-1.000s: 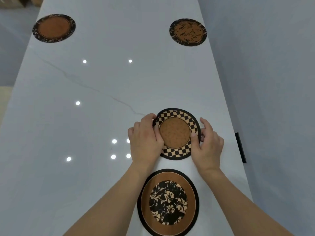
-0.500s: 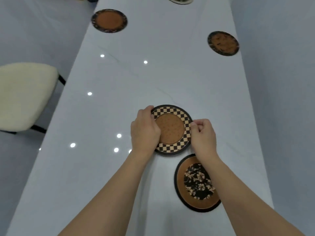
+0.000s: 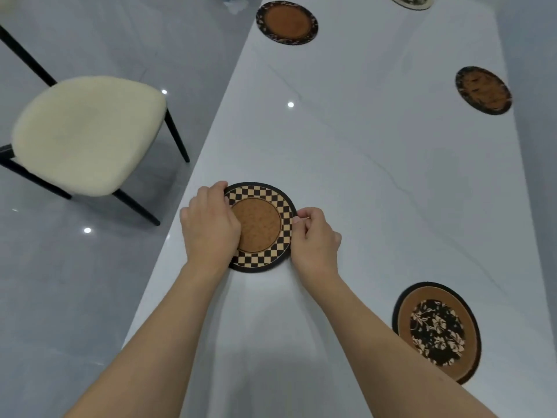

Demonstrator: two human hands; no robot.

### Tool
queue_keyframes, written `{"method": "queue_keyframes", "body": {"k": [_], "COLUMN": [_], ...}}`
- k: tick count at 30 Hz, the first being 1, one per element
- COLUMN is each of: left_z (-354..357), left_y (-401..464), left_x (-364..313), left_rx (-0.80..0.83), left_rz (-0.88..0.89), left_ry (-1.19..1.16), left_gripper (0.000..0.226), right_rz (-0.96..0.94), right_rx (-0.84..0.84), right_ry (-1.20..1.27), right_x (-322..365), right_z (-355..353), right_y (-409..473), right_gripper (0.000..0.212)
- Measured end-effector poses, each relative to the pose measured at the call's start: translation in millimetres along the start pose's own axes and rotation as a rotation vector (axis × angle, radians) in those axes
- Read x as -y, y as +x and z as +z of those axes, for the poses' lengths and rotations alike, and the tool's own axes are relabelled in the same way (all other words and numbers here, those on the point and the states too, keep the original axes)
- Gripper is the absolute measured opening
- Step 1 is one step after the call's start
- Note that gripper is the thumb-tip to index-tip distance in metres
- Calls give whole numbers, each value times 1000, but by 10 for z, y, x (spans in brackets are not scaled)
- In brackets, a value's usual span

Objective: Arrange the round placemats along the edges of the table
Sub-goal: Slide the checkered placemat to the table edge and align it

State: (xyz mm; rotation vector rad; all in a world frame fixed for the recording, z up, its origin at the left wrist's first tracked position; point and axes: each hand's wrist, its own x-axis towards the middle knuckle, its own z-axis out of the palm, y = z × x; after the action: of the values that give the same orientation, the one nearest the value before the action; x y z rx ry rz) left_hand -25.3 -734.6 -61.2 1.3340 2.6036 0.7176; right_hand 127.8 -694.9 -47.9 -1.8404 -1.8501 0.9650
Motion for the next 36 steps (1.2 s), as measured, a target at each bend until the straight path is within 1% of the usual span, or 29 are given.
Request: {"method": "queue_keyframes", "body": {"k": [2,4,6,10,15,21,29,31,34,36], "left_z": [-22,-24,-8,35,15,-15,-33,-46,-60,-63], "left_y": [72,118,142,203,261,252,255,246,236,251], "left_x": [127,232,307,411,465,512,530,534,508,465], "left_rx": [-4,5,12,-4,32,42,4,-7,-5,75], "left_rz": [11,34,81,131,69,34,-18,-40,-81,-105], "left_ry": [47,83,112,120,44,37,-176,-166,-79,-86], "left_gripper": [32,30,28,27,32,33,28,29,33,41], "right_rz": [-9,-18,-71,-181,-176,-201,-221,-218,-219,-224], "right_rx": [-48,-146,-201,-179,-145,-114,-91,-89,-105,-124], "right_ry": [-63,-98,-115,-66,-91,-174,-252,-270,-294,-310], "right_x": [75,103,101,98,86,116,114,112,107,94], "right_z": [140,255,318,372,380,377,386,395,408,415], "right_y": [-13,-47,-73,-68,-51,-54,-55,-51,-51,-49], "right_gripper": [18,21,22,17,24,25,26,25,25,24]}}
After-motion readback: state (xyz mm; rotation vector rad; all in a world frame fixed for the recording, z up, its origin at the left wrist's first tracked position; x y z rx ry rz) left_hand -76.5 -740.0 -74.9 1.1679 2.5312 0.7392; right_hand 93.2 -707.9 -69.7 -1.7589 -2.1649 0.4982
